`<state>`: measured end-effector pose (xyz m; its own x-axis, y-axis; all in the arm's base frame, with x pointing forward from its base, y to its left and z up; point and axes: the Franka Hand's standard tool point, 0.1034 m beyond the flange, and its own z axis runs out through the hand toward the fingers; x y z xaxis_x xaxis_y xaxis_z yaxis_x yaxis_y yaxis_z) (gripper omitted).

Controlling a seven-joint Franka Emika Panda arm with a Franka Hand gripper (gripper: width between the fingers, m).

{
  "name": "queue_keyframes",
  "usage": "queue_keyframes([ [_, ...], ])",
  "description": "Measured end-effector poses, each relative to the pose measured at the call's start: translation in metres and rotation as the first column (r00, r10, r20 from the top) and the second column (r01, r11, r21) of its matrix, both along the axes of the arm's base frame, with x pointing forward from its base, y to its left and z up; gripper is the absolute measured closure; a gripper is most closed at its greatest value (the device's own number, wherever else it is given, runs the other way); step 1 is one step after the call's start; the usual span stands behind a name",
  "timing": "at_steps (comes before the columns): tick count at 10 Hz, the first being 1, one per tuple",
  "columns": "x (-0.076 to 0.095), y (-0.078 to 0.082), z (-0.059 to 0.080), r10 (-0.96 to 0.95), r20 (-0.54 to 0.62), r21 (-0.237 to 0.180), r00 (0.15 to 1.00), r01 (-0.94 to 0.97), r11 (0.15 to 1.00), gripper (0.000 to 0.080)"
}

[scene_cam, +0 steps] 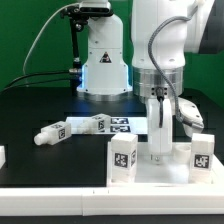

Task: Assemble square table

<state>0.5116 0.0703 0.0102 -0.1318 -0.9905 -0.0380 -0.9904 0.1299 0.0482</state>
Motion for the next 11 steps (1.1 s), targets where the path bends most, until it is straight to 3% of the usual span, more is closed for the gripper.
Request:
queue_keyframes([
  [1, 0.000, 0.000, 0.000, 0.000, 0.000, 0.000, 1.000, 0.000, 1.000, 0.0471],
  [2, 0.000, 0.000, 0.000, 0.001, -0.001, 0.000, 1.000, -0.001, 1.000, 0.0471],
  [4, -0.006, 0.001, -0.003, 0.014, -0.020, 0.004, 1.000, -0.014, 1.000, 0.0726],
  [5, -0.007, -0.001, -0.001, 0.087, -0.007, 0.006, 0.996, -0.087, 0.996, 0.0726],
  [6, -0.012, -0.015, 0.005, 0.182, 0.028, 0.000, 0.983, -0.182, 0.983, 0.0733],
  [8, -0.026, -0.058, 0.016, 0.397, 0.071, -0.022, 0.915, -0.397, 0.918, 0.0744],
  [9, -0.030, -0.079, 0.012, 0.513, 0.067, -0.043, 0.856, -0.512, 0.858, 0.0744],
  [11, -0.033, -0.079, 0.005, 0.623, 0.051, -0.048, 0.781, -0.621, 0.782, 0.0744],
])
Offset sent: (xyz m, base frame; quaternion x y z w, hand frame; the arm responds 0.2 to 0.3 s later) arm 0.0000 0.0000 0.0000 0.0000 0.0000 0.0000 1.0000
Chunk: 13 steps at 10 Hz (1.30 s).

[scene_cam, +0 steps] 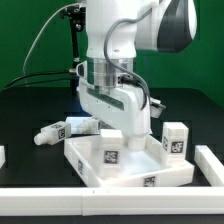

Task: Assemble square table

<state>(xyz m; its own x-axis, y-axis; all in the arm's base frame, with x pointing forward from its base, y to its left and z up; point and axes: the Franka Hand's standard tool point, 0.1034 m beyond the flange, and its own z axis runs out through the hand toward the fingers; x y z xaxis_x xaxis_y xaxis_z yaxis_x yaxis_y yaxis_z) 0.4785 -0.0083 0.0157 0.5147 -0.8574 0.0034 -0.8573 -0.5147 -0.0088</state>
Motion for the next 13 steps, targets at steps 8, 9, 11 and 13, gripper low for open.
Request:
queue_keyframes([
  [8, 0.030, -0.027, 0.007, 0.697, -0.008, -0.028, 0.717, -0.697, 0.717, 0.0744],
  [9, 0.030, -0.029, 0.007, 0.772, -0.018, -0.026, 0.635, -0.772, 0.635, 0.0744],
  [11, 0.072, -0.038, 0.022, 0.959, -0.019, -0.056, 0.283, -0.958, 0.281, 0.0744],
  [13, 0.077, -0.039, 0.022, 0.992, -0.026, -0.061, 0.127, -0.990, 0.125, 0.0744],
])
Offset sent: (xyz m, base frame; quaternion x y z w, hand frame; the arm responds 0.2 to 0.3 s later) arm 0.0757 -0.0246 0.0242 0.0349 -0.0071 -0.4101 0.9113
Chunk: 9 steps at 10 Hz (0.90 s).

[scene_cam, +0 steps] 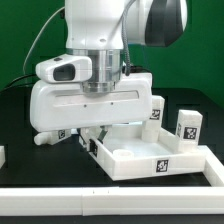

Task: Assemble square table

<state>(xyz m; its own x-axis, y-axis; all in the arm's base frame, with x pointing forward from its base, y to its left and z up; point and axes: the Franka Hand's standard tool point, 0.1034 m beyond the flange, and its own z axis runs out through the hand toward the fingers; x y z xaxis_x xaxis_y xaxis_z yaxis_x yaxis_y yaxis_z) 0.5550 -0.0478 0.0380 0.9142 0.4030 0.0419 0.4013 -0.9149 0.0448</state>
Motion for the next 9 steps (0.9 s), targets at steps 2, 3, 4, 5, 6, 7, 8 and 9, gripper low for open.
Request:
queue_keyframes([
  [2, -0.001, -0.004, -0.001, 0.136, -0.014, -0.024, 0.991, -0.137, 0.990, 0.0744],
  [3, 0.004, -0.002, 0.002, 0.266, -0.026, -0.042, 0.964, -0.267, 0.963, 0.0744],
  [4, 0.024, 0.009, 0.010, 0.431, -0.026, -0.069, 0.902, -0.431, 0.899, 0.0744],
  [5, 0.031, 0.023, 0.010, 0.538, -0.035, -0.088, 0.842, -0.539, 0.837, 0.0744],
  [6, 0.028, 0.018, 0.008, 0.582, -0.050, -0.089, 0.812, -0.584, 0.807, 0.0744],
  [7, 0.027, 0.013, 0.008, 0.627, -0.065, -0.096, 0.776, -0.630, 0.770, 0.0744],
  [8, 0.027, 0.012, 0.008, 0.665, -0.078, -0.102, 0.743, -0.670, 0.736, 0.0744],
  [9, 0.030, 0.014, 0.009, 0.720, -0.093, -0.107, 0.688, -0.726, 0.679, 0.0744],
])
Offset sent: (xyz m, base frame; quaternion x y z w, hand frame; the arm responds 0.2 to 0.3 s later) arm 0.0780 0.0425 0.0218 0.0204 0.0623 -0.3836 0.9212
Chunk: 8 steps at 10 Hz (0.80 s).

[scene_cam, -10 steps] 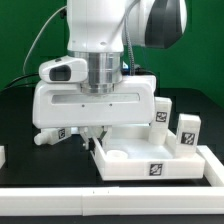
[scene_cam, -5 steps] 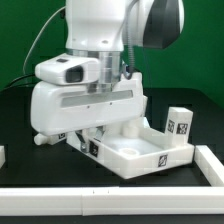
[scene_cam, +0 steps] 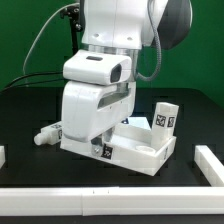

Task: Assemble square table

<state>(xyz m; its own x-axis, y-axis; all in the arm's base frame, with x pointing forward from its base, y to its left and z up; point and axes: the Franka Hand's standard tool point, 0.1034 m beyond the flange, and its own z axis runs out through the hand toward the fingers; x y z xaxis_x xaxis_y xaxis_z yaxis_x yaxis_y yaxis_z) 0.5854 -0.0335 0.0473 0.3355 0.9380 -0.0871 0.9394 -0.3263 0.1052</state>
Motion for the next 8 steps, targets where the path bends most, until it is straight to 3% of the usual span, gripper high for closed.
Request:
queue_keyframes([
  [2, 0.030, 0.023, 0.006, 0.223, -0.004, -0.008, 0.975, -0.223, 0.975, 0.0744],
  [6, 0.026, 0.014, 0.002, 0.380, -0.045, -0.047, 0.924, -0.382, 0.923, 0.0744],
  [8, 0.043, 0.051, 0.002, 0.327, -0.050, -0.020, 0.944, -0.329, 0.944, 0.0744],
])
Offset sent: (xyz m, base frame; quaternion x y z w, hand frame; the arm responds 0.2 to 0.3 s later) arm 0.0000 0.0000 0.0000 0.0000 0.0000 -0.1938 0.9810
